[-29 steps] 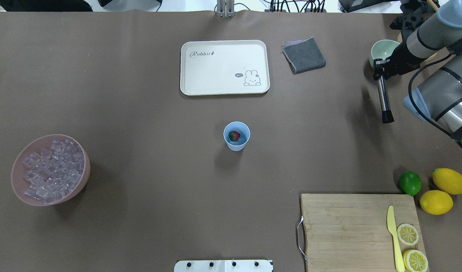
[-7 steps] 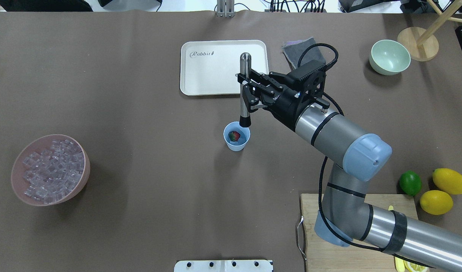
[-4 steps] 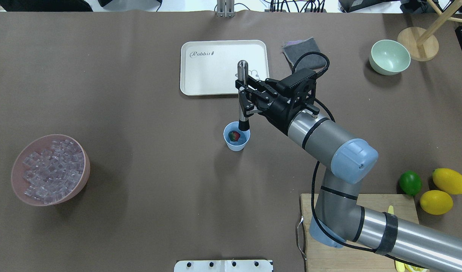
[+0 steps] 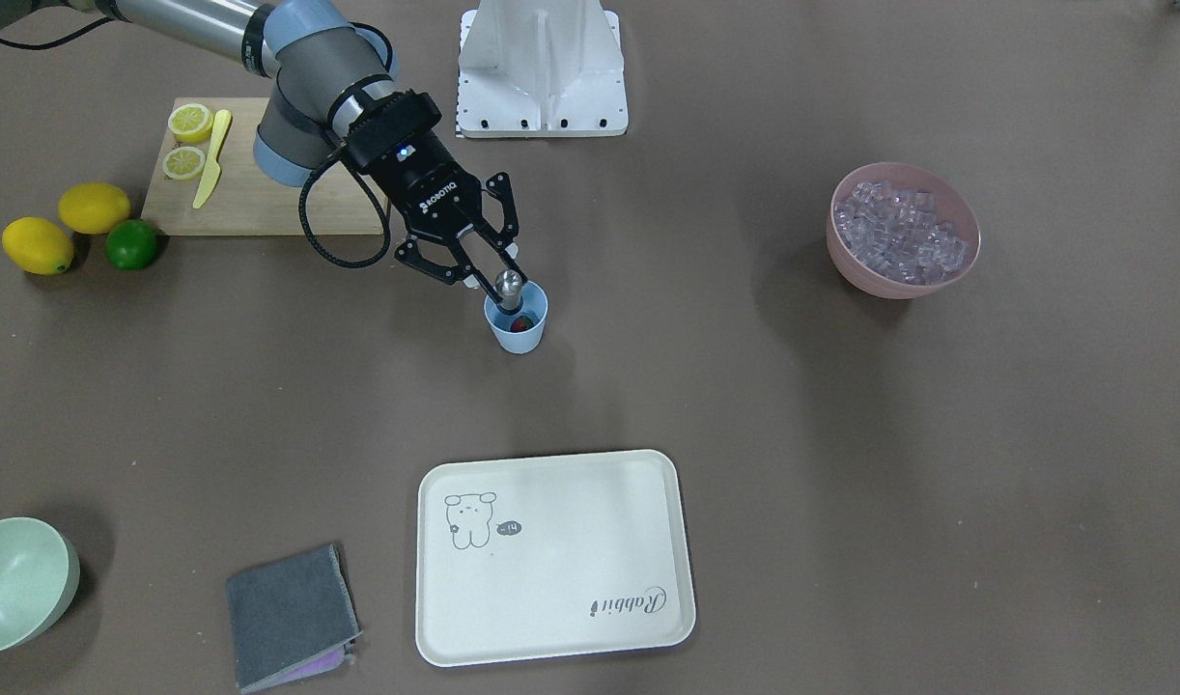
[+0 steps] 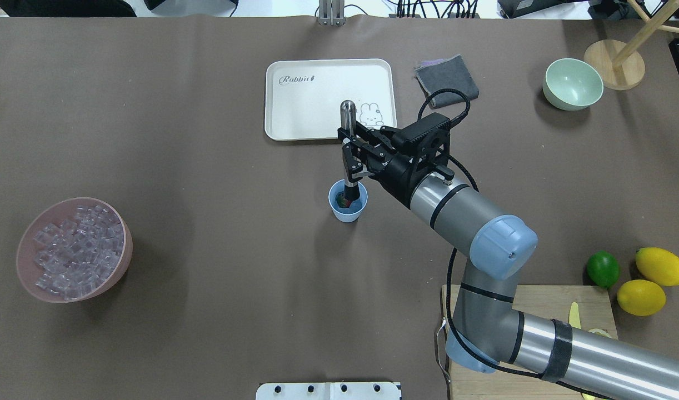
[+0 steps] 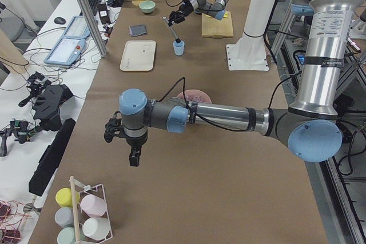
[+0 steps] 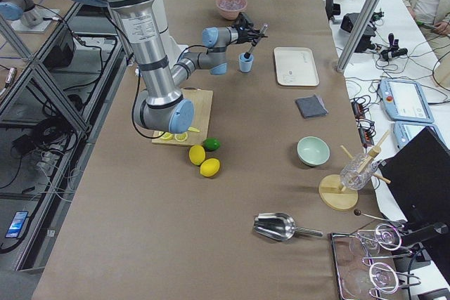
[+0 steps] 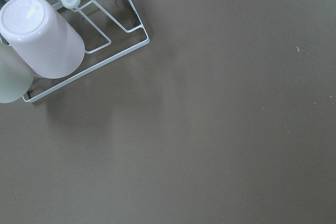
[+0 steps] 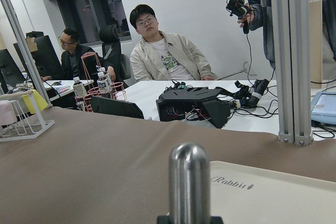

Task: Mash ice and strawberries in cup
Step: 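Push the muddler down into the cup repeatedly with the right gripper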

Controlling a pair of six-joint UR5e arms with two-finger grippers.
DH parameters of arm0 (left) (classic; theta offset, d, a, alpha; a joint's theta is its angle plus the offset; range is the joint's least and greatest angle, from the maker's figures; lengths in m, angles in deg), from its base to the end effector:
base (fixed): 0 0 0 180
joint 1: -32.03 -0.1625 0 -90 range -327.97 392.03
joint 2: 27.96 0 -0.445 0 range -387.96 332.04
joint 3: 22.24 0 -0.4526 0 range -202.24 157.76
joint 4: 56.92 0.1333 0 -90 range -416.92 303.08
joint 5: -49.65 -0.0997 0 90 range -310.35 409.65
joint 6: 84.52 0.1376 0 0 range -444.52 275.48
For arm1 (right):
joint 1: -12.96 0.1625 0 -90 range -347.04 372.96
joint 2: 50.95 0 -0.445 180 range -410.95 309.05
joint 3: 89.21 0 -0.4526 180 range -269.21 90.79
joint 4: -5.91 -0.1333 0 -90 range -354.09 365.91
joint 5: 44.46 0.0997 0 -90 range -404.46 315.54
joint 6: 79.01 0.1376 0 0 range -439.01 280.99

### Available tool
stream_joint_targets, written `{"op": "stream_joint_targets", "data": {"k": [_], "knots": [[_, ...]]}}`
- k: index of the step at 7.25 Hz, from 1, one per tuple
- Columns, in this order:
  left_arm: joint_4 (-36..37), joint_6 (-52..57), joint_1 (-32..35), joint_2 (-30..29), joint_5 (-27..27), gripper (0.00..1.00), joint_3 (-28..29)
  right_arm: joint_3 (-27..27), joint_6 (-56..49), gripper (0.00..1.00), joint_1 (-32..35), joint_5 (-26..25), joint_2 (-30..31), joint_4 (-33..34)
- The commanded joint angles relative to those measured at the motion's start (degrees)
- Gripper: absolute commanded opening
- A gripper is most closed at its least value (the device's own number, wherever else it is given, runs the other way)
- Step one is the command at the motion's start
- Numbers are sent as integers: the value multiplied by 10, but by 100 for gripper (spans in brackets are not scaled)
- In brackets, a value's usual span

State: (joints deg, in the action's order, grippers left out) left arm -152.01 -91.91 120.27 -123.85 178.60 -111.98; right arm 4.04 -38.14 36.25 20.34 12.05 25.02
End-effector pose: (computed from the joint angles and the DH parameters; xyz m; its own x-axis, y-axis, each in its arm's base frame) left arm -0.0279 -0.6151 0.6473 0.7712 0.0133 -0.6365 0.0696 0.9920 0.1050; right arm -0.5633 -0.4514 0.2091 0.4446 -0.5536 0.7042 -0.6194 0.3780 0.6881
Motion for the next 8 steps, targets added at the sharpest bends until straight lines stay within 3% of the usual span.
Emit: {"op": "stream_joint_targets", "data": {"k": [1, 5, 8], "knots": [[0, 0, 0, 0, 0, 98, 1, -14, 0, 0, -16, -14, -1, 0], [-7, 0, 0, 4, 0, 98, 4, -29, 0, 0, -31, -35, -4, -1], [-7, -1, 0, 4, 1, 98, 2, -1, 0, 0, -20, -35, -20, 0]]}}
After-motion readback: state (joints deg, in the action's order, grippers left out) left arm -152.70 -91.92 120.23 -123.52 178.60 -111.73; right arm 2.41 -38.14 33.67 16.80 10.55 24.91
